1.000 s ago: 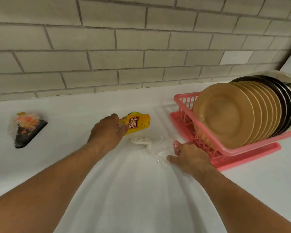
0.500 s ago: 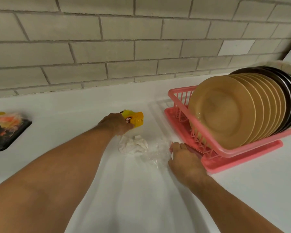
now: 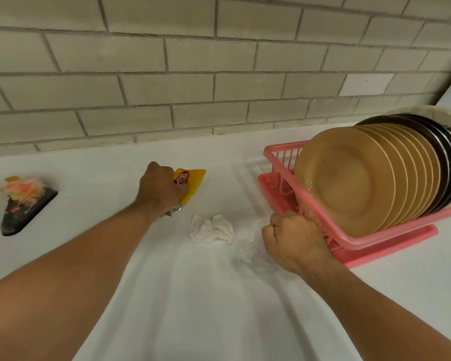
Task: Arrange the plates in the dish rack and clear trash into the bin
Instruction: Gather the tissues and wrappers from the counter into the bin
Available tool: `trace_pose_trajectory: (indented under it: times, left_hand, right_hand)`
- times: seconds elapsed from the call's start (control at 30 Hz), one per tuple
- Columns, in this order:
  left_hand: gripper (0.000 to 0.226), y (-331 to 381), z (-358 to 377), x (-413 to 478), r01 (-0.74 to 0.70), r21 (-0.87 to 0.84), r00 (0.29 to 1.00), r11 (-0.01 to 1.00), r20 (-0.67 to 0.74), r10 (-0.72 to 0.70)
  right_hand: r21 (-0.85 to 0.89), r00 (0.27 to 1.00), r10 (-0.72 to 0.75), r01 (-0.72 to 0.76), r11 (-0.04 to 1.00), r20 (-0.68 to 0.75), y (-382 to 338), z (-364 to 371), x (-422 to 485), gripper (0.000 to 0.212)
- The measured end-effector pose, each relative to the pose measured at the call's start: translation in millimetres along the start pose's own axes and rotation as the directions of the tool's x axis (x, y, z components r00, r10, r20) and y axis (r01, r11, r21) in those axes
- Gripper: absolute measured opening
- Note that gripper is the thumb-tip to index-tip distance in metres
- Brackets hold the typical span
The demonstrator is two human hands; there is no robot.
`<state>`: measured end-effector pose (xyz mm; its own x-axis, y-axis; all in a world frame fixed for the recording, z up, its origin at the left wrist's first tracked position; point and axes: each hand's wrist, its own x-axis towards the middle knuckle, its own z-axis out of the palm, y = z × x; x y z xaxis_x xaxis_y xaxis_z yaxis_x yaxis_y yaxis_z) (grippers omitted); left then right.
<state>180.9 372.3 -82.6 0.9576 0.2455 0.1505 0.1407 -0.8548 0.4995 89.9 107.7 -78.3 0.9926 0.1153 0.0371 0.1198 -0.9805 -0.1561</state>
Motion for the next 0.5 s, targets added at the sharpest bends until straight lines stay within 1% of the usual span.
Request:
trace_pose_trajectory:
  times: [0.07, 0.1, 0.13, 0.2, 0.27, 0.37, 0.43, 0.47, 0.5]
  left_hand:
    - [0.015, 0.1, -8.4, -2.3, -0.013, 0.005, 1.0, 1.0, -0.013, 0.013]
    - [0.004, 0.4, -12.3, -5.2, -0.03, -0.01, 0.999, 0.999, -0.018, 0.03]
    - [0.011, 1.4, -15.4, -8.3, -0.044, -0.028, 0.999, 0.999, -0.026, 0.044]
    - [0.019, 3.6, -21.8, -16.1, -0.094, -0.045, 0.995, 0.995, -0.035, 0.092]
    - [0.024, 4.8, -26.6, -22.3, -0.134, -0.053, 0.991, 0.99, -0.02, 0.133]
    - [0.038, 6.3, -30.6, -32.0, -0.151, -0.075, 0.981, 0.986, 0.108, 0.158]
    - [0.032, 11.1, -32.0, -40.8, -0.178, 0.01, 0.967, 0.984, 0.189, 0.173]
    - [0.026, 15.5, -32.7, -46.5, -0.201, 0.078, 0.959, 0.977, 0.221, 0.179]
    - [0.018, 20.5, -33.0, -52.9, -0.222, 0.139, 0.951, 0.965, 0.251, 0.182]
  right_hand:
    - [0.027, 0.999, 0.034, -0.033, 0.999, -0.018, -4.9, -6.1, -2.2, 0.045]
    - [0.023, 0.999, 0.042, -0.042, 0.999, -0.014, -6.2, -8.9, -2.8, 0.048]
    - [0.01, 0.999, 0.037, -0.037, 0.999, -0.005, -7.0, -9.8, -3.3, 0.045]
    - [0.02, 1.0, 0.011, -0.011, 1.0, 0.012, -7.2, -8.3, -3.8, 0.031]
    - [0.105, 1.0, -0.006, 0.005, 0.994, 0.012, -6.2, -4.5, -3.7, 0.021]
    - [0.178, 0.999, -0.031, 0.025, 0.984, 0.03, -6.1, -1.1, -5.2, 0.027]
    - [0.17, 0.999, -0.045, 0.04, 0.985, 0.026, -5.1, -2.4, -6.3, 0.021]
    - [0.176, 0.999, -0.046, 0.041, 0.984, 0.025, -3.7, -3.2, -6.5, 0.02]
    - [0.194, 0.998, -0.05, 0.042, 0.98, 0.037, -1.8, -3.9, -6.7, 0.025]
